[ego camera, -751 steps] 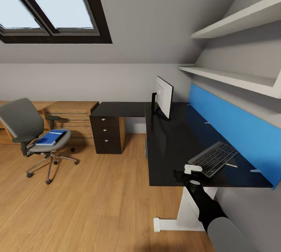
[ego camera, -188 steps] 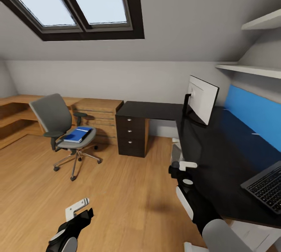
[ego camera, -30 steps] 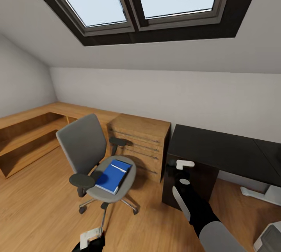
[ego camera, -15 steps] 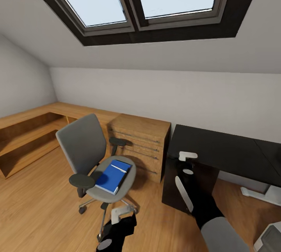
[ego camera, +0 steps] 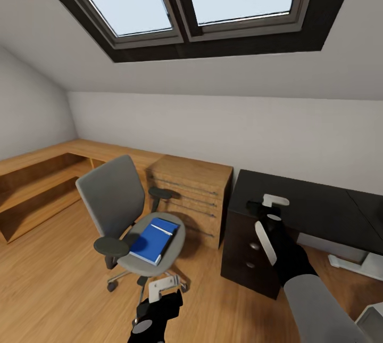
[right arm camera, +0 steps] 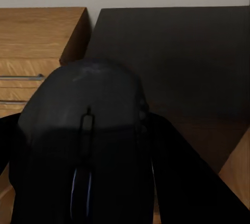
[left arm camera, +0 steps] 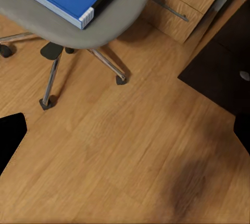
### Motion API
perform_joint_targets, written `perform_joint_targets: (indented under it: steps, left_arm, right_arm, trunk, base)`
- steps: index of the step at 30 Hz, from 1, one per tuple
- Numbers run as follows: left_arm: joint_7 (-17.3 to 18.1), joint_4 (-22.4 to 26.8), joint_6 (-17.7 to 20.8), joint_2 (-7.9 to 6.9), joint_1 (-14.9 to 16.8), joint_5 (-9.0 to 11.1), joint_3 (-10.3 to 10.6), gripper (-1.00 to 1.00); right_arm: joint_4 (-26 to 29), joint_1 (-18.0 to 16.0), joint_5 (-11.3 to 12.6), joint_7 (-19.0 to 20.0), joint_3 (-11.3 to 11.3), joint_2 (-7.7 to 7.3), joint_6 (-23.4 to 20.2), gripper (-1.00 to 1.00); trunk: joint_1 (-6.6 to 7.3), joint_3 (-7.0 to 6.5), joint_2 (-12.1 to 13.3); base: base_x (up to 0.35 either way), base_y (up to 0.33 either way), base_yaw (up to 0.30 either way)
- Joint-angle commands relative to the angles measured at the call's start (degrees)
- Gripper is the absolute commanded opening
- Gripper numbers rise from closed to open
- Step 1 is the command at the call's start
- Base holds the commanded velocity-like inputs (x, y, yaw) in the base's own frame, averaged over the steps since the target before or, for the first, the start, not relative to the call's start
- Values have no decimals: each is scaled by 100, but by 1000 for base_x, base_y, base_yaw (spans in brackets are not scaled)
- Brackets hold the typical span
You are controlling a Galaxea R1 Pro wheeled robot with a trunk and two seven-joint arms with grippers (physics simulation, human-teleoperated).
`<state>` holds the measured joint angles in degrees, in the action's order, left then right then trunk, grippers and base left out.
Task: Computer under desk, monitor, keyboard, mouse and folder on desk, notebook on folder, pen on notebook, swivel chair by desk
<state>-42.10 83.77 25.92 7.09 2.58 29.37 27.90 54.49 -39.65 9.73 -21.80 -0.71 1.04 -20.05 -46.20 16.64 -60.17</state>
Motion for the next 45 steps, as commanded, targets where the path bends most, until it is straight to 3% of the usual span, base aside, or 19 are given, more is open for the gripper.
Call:
perform_joint_targets:
  steps: [1,22,33,39,45]
  left_arm:
    - [-41,-15,13,-12,6,40,8,100]
    - [-26,-285,9,-21,6,34,39,100]
    - [-26,-282,9,-23,6,25,40,100]
    - [-26,-253,-7,-23,6,25,40,100]
    - [-20,-174,-8,-31,6,25,31,100]
  right_arm:
    - [11,-4,57,-53,-8,2,-9,-100]
    - [-27,18,47,-3,-8,-23,21,-100]
    - [-546,19,40,1439,-28,-305,16,-100]
    - [-1026,19,39,1587,-72,-307,65,-100]
    - [-1418,19,22,1591,-303,-288,260,-100]
  trunk:
    - [-1,8,-5]
    - [-1,8,-5]
    - [-1,8,-5]
    - [-1,8,-5]
    - [-1,8,-5]
  base:
    - [170,0,0]
    - [304,-97,0]
    - [316,-163,0]
    - [98,-34,0]
    - [187,-1,0]
